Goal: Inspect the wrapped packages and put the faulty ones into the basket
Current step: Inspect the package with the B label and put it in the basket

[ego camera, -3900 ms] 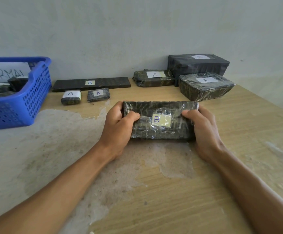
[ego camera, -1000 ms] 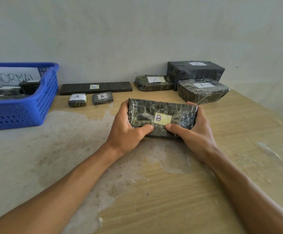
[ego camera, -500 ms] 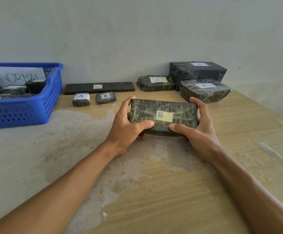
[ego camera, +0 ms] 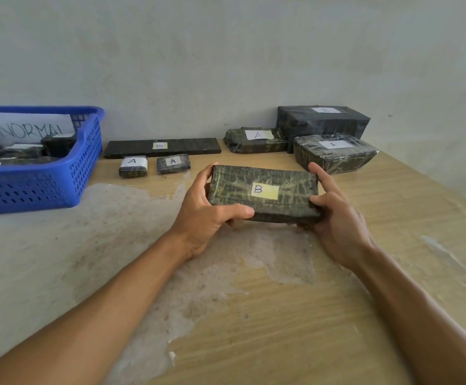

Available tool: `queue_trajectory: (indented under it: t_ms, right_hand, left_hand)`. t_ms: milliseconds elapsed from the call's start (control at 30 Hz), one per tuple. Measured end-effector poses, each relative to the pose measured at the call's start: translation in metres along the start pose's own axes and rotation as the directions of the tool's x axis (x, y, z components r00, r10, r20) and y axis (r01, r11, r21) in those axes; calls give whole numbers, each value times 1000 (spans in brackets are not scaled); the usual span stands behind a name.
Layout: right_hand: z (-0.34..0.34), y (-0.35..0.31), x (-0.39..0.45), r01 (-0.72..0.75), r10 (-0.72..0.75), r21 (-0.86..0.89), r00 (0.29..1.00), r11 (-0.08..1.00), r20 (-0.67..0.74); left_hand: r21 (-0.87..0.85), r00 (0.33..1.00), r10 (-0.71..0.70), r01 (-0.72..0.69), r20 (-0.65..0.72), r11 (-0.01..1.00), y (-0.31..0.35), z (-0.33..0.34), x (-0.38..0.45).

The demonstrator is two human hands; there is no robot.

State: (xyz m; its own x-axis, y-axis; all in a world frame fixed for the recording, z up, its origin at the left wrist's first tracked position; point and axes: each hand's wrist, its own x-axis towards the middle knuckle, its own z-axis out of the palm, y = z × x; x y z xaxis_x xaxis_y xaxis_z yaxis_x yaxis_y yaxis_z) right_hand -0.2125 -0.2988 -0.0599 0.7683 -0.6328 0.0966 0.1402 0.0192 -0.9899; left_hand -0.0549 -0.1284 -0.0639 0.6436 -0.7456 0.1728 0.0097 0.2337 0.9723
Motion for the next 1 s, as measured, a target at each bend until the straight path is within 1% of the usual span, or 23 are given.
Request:
queue_trajectory:
  t_ms: [67,167,233,300,367,433,533,667,733,800,933,1000]
  right_hand:
    - [-1,1,-1,-9,9,-28,1000,1000,-5]
    - [0,2,-1,18,-19,-101,1000,995,-6]
    - [0,1,-1,15,-15,-76,1000,997,0]
    - [-1,1,-2,2,0,-50,999,999,39]
    - [-2,1,-3,13,-3,-113,996,993,88]
    - [-3,1,-3,58,-43,-158,994,986,99]
    - [-2,1,-4,92,-83,-173,995,980,63]
    - [3,-3,-8,96,-99,-207,995,974,-4]
    - [4,-4,-9,86,-97,-213,995,973,-40]
    - [3,-4,-8,75,-88,-200,994,977,-60]
    - [5,-4,-8,62,-76,-201,995,978,-60]
    - [7,-2,-9,52,-65,-213,996,976,-57]
  left_hand:
    - [-3,1000,14,-13,1,1000,-1,-1,0]
    - [6,1000,19,-19,9,1000,-2,0,1]
    - [7,1000,19,-19,9,1000,-2,-1,1]
    - [0,1000,10,-10,10,1000,-1,-1,0]
    - [2,1000,0,0,11,1000,-1,-1,0]
    - [6,1000,-13,13,21,1000,-1,-2,0]
    - [-16,999,-31,32,36,999,-1,-5,1]
    - [-104,997,-71,74,37,992,1,-6,1]
    - [-94,997,-60,63,39,994,0,-6,2]
    - [-81,999,-45,46,13,996,-1,-6,2]
    - [-41,1000,-18,17,-23,999,-3,-5,2]
    - [-16,998,-17,16,-62,1000,-4,-3,2]
